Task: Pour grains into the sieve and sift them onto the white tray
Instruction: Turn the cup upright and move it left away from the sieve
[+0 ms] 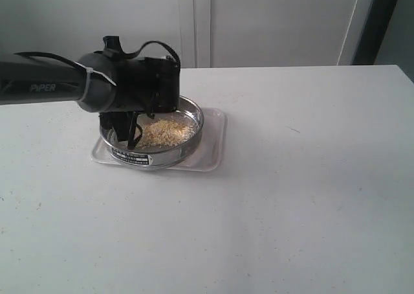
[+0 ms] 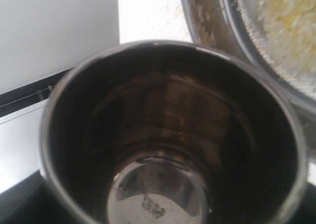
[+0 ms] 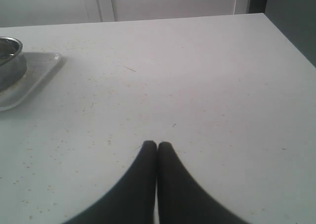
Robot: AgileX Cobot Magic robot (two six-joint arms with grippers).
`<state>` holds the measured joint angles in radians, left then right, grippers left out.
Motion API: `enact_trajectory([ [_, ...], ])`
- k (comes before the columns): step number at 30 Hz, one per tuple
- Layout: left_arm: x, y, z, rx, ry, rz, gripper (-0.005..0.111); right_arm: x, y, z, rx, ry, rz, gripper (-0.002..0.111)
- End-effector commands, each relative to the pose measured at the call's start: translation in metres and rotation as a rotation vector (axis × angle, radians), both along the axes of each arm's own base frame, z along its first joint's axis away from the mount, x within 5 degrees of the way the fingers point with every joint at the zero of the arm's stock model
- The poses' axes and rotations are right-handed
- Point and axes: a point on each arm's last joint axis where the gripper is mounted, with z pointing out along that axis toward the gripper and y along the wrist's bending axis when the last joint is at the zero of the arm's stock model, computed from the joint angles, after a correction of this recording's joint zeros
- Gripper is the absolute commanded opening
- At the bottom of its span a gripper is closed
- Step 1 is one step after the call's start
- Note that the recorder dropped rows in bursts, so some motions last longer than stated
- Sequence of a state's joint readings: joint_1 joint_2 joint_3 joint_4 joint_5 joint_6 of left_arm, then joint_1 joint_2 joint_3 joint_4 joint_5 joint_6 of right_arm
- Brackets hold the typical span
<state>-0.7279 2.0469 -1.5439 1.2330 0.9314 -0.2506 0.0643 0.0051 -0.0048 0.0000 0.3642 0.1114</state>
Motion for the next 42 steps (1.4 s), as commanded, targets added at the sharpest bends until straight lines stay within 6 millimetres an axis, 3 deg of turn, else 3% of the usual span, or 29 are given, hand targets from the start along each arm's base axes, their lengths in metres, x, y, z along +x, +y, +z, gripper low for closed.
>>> enact_trajectory([
  [1,0.001,0.019,0.024,-0.249,0.015,0.082,0.0,0.0,0.0,0.0,-0.001,-0.015,-0.001,0.0],
  [7,0.011,0.059,0.048,-0.736,0.07,0.245,0.0,0.0,0.0,0.0,-0.001,-0.015,-0.001,0.0],
  [14,0.014,0.074,0.059,-0.925,0.059,0.272,0.0,0.0,0.0,0.0,-0.001,-0.015,-0.001,0.0],
  [18,0.013,0.082,0.047,-1.027,0.099,0.271,0.0,0.0,0.0,0.0,-0.001,-0.015,-0.001,0.0],
  [27,0.007,0.134,0.038,-1.292,0.17,0.323,0.0,0.0,0.0,0.0,-0.001,-0.015,-0.001,0.0],
  [42,-0.035,0.15,0.016,-1.341,0.068,0.336,0.0,0.0,0.0,0.0,-0.001,-0.015,-0.001,0.0],
])
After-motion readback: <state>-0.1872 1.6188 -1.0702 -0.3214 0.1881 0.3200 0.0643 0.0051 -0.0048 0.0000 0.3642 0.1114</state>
